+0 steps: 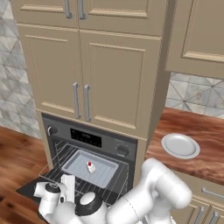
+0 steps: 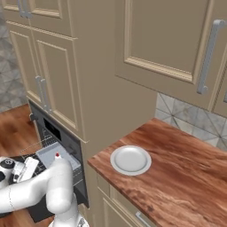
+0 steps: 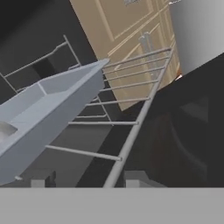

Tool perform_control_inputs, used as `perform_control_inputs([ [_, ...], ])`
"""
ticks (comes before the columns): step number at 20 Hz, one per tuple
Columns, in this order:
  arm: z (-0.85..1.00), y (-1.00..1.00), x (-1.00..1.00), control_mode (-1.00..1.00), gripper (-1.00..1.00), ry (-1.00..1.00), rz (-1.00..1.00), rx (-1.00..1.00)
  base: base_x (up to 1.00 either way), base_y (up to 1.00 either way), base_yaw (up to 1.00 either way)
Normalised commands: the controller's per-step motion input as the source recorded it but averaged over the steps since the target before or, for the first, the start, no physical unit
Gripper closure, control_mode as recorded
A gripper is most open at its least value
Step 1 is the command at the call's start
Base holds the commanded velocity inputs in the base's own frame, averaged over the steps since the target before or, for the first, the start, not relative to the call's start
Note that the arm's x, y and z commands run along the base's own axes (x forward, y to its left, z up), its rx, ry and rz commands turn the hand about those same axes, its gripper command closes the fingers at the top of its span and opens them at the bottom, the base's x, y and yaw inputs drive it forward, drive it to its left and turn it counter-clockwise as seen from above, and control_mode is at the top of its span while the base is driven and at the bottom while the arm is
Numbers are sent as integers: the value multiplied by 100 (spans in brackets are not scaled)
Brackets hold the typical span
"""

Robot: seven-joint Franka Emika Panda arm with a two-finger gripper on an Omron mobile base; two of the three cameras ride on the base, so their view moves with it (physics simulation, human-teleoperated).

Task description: Take the baked cake out of the oven and place it on the plate for cooling. Then close the oven door.

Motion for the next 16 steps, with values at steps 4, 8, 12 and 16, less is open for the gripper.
perform_control_inputs([
  [4, -92, 65, -100, -100, 100, 64, 0, -3, 0, 0, 0],
  [8, -20, 32, -100, -100, 100, 40, 0, 0, 0, 0, 0],
  [12, -12, 25, -100, -100, 100, 41, 1, 0, 0, 0, 0],
  [16, -11, 19, -100, -100, 100, 31, 2, 0, 0, 0, 0],
])
